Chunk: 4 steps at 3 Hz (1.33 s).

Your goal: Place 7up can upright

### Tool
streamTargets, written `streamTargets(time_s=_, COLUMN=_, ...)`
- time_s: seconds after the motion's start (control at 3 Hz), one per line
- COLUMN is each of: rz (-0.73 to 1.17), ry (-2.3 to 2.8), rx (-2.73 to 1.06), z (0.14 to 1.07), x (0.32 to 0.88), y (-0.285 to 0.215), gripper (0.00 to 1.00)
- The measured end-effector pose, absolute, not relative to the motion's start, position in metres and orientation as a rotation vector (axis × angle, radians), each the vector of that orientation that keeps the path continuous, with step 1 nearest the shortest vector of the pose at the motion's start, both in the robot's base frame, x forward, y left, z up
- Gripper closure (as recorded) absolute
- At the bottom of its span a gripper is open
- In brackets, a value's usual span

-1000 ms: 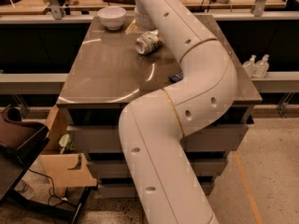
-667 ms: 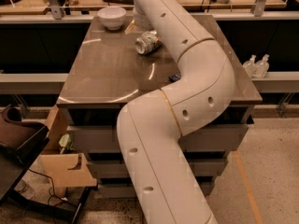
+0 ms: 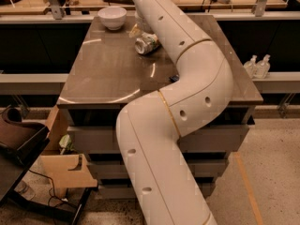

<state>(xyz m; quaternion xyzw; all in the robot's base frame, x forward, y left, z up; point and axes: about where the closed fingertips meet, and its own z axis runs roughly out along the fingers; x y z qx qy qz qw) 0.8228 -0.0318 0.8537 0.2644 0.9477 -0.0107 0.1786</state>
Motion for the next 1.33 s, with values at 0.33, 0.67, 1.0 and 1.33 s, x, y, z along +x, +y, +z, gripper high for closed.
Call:
streamTargets(time_s=0.33, rz=-0.048, ry=2.668, rx=0.755, z=0.851, x=0.826, y=-0.042, gripper=0.00)
streamTargets(time_s=0.67, rz=-0.046, ry=2.652, rx=0.741, z=0.853, x=0.830, y=-0.048, gripper=0.00)
streamTargets(time_s=1.0, rz=-0.041, ry=2.645, rx=0.719, z=0.853, x=0.834, y=-0.053, gripper=0.00)
streamTargets(time_s=1.33, rz=-0.029, ry=2.658, rx=0.708, z=0.846, x=0.836, y=-0.052, gripper=0.00)
